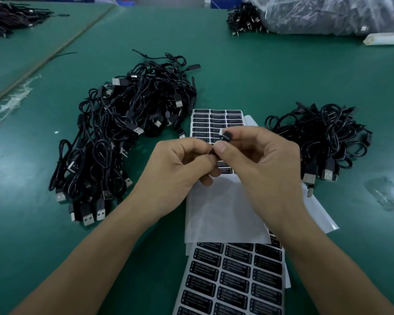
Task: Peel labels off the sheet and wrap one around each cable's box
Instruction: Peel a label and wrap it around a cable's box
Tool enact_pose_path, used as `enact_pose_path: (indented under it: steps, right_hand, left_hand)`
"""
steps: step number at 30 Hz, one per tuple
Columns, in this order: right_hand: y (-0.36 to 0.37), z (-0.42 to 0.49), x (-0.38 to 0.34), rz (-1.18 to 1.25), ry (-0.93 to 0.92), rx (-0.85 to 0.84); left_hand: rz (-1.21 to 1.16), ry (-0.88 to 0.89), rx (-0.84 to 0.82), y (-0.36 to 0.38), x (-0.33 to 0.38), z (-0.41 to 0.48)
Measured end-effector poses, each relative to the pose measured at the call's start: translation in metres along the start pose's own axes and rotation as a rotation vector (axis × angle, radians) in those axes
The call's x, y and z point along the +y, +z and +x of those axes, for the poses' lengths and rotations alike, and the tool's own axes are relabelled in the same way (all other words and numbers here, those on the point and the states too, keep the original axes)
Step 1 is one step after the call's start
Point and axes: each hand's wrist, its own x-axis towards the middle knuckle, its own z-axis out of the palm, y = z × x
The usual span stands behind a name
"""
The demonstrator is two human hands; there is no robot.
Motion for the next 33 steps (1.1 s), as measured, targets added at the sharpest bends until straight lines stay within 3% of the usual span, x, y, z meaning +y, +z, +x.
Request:
enact_pose_path:
  steps: [4,10,14,17,21,24,33]
  right_hand:
    - [-0.001,0.001,0.000,0.044,0.001,-0.024]
    - [0.001,-0.002,-0.003,0.022,-0.066,-0.041]
    - [0.004,-0.004,-0.005,0.010,-0.067,-0.047]
    - [0.006,-0.009,-0.004,-0.039,-0.003,-0.187]
    - [0.020,-0.021,0.000,-0.552,-0.238,-0.350]
    - [0.029,-0.024,0.001,-0.557,-0.270,-0.393]
    - [0.035,-0.027,0.002,-0.527,-0.089,-0.287]
  left_hand:
    - [0.090,0.061,0.037,0.004,0.002,-0.002]
    - [0.432,0.209,0.138,0.003,-0.001,-0.004]
    - [0.563,0.385,0.222,-0.003,0.004,-0.003]
    - [0.541,0.506,0.332,-0.007,0.013,-0.003]
    - [0.490,0.594,0.363,-0.003,0.018,-0.005]
    - [0.463,0.569,0.321,0.002,0.018,-0.008]
    - [0.133,0.455,0.276,0.009,0.026,-0.007]
